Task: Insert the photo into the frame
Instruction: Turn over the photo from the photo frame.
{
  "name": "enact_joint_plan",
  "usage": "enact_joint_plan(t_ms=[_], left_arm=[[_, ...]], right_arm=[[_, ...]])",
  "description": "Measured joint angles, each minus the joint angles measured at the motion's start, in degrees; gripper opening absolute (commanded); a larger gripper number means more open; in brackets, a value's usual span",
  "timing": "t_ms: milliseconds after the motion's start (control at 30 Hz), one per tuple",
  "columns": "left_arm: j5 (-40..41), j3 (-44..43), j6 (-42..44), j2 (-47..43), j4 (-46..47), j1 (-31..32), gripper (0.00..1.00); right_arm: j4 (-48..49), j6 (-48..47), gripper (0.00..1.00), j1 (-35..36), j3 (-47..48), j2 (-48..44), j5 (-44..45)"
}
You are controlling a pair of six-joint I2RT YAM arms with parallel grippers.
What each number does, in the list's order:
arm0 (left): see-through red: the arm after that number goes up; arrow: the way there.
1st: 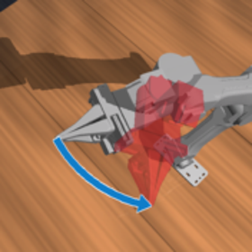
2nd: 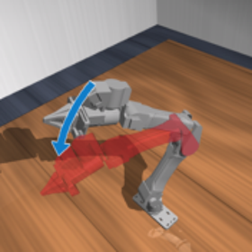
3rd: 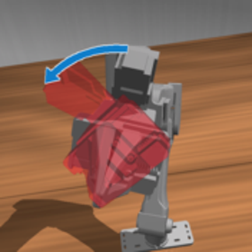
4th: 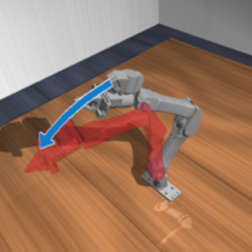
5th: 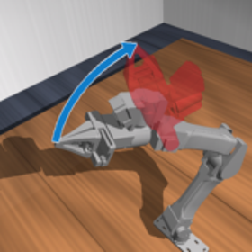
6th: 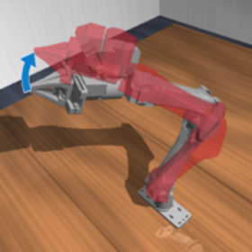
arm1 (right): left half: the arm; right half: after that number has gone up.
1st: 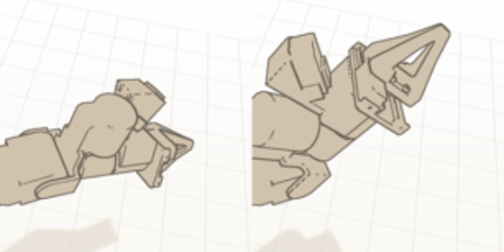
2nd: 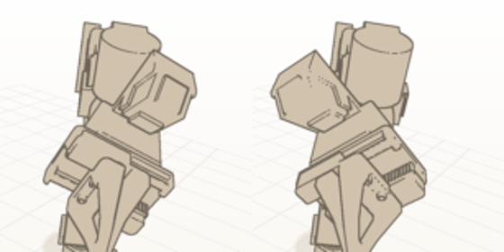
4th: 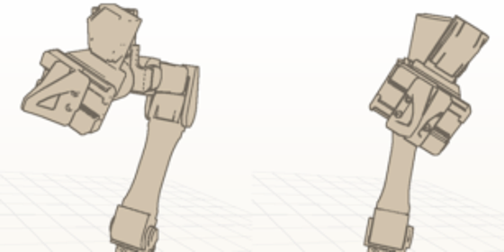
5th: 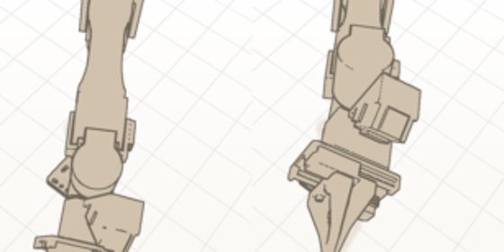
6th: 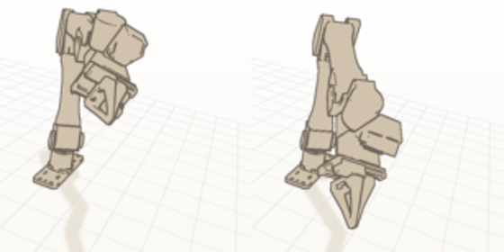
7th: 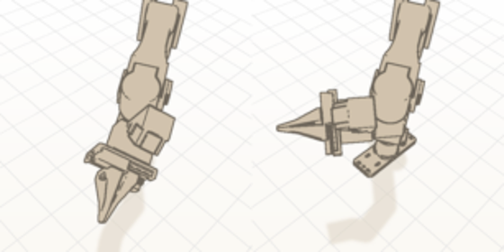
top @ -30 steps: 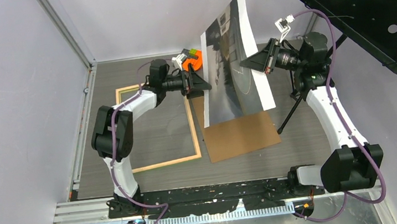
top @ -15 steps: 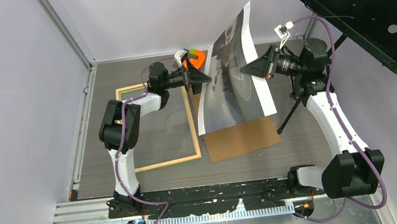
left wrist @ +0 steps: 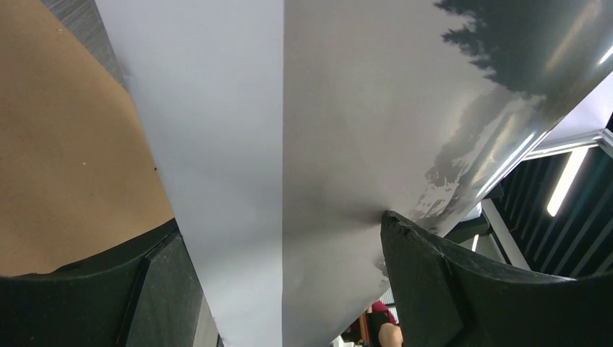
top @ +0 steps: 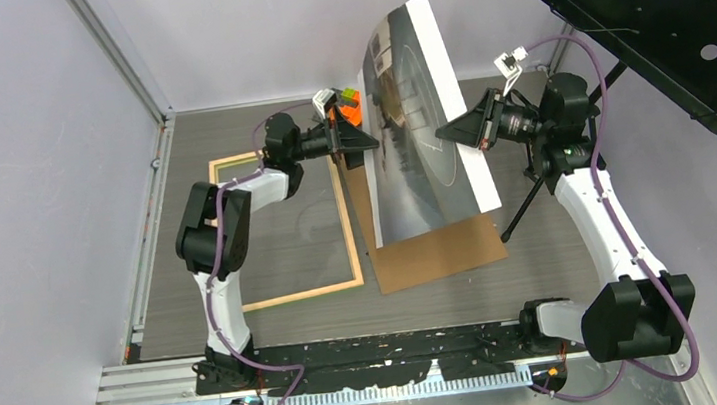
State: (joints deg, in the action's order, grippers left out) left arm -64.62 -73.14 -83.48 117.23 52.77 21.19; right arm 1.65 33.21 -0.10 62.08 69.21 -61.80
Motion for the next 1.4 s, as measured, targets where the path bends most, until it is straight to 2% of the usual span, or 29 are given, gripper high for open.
enact_joint_plan(t_ms=[333, 867, 1400], left_arm=[[-0.63, 1.86, 2.12, -4.92, -1.46, -0.68, 0.82], [-1.03, 5.68, 8.81, -11.56, -8.46, -1.36, 0.8], [-0.96, 7.82, 14.69, -16.92, -14.29, -2.73, 0.65]], right_arm=[[-10.51, -9.09, 0.06, 0.0, 0.28, -0.9, 5.51], [-16.55, -13.88, 0.06, -0.02, 0.39, -2.01, 12.17], [-18.1, -16.13, 0.06, -0.35, 0.5, -2.47, 13.97]])
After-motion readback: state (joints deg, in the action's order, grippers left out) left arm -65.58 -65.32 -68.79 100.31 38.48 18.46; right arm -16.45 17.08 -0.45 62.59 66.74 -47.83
